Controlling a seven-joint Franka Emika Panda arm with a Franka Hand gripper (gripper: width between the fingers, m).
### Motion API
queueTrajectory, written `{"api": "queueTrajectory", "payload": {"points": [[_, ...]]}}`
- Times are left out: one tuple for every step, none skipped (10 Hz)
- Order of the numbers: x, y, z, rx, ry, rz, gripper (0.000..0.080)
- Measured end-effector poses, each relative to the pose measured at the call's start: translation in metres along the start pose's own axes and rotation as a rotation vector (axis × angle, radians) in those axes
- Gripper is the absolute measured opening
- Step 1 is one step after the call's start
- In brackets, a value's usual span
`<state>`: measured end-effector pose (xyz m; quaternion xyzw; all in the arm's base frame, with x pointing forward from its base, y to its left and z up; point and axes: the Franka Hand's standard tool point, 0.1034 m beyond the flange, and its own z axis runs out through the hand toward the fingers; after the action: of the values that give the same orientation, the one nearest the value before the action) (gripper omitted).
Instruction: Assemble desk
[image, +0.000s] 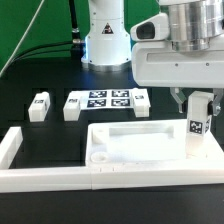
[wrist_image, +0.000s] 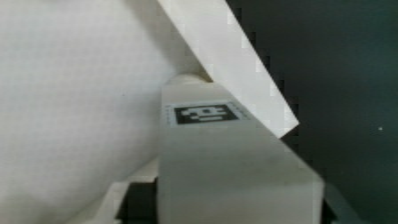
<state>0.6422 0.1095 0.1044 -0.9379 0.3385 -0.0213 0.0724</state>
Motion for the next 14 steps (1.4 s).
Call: {"api": "queueTrajectory", "payload": {"points": [[0.0006,0.0012,-0.0002,-0.002,-0.003,0.126,0.0303],[0.0009,0.0029,-0.0019,-0.009,-0.023,0.324,0.0297],[0.001,0.0032,-0.0023,-0.002,-0.031,0.498,0.0297],[-0.002,0.0023,-0.0003,0.013,-0.053,0.712,0.0293],[-0.0022,0.0009,0.0,0.025,-0.071,0.835,0.0293],[-0.0021,0.0009,0.0008,0.033,-0.075,0.893,0.0293],[-0.0025,0.0006,0.0009,0.033,-0.075,0.9,0.0293],[-0.0025,0.0008,0.001,0.033,-0.074,0.863,0.0293],[-0.0027,0.0006,0.0012,0.033,-0.074,0.86,0.038],[-0.0023,-0.0011,0.001,0.032,-0.044,0.657,0.0515],[-0.0031,-0.0031,0.0005,0.021,-0.028,0.402,0.0515],[-0.0084,-0.0066,0.0006,0.006,-0.026,0.251,0.0622],[-0.0074,-0.0052,0.001,0.007,-0.027,0.203,0.0641],[-0.0061,-0.004,0.0009,0.007,-0.025,0.13,0.0641]]}}
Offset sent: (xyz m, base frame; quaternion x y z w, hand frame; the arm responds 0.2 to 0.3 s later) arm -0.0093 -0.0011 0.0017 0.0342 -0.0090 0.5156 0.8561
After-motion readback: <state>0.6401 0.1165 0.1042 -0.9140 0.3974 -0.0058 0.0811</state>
